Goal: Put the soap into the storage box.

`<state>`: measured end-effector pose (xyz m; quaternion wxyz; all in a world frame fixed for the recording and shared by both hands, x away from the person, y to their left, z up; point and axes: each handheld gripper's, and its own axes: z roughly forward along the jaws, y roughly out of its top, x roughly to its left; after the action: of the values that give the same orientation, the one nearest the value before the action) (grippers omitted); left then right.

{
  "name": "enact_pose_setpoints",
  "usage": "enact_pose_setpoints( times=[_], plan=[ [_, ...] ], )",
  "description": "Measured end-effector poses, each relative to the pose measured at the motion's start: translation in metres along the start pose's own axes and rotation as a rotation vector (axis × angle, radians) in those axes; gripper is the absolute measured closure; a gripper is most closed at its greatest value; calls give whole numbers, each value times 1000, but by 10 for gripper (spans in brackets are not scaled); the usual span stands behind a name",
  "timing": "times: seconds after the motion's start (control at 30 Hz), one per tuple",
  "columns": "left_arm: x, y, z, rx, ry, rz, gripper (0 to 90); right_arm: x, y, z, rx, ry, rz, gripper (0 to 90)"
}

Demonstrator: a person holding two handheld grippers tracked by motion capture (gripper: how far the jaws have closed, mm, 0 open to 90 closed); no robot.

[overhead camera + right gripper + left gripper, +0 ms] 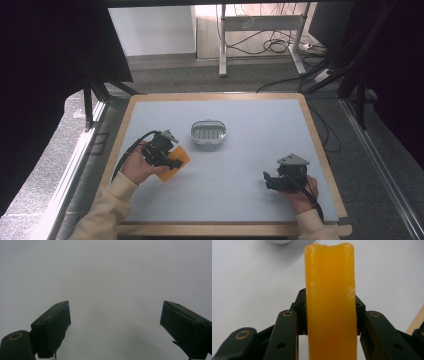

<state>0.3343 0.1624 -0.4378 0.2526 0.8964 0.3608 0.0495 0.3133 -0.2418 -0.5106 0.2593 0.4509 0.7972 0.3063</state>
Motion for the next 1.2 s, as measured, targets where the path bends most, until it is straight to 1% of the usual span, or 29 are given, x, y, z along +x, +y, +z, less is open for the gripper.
enact_pose_setpoints(
  times=[0.1,0.2,0.33,0.73,0.97,1.2],
  plan=[
    [1,2,0,-3,-1,3,617,0,0,-1,-4,0,-1,98],
    [4,4,-1,-13,-28,-1,617,0,0,0,-3,-1,-2,99],
    [4,7,0,-11,-14,4,616,0,0,0,-3,0,-2,98],
    [9,13,1,-1,-7,9,616,0,0,0,-3,-2,-4,98],
    [12,16,-1,-11,-2,15,617,0,0,0,-3,-4,-5,98],
    [12,19,-1,-7,4,22,617,0,0,0,0,-4,-5,98]
  ],
)
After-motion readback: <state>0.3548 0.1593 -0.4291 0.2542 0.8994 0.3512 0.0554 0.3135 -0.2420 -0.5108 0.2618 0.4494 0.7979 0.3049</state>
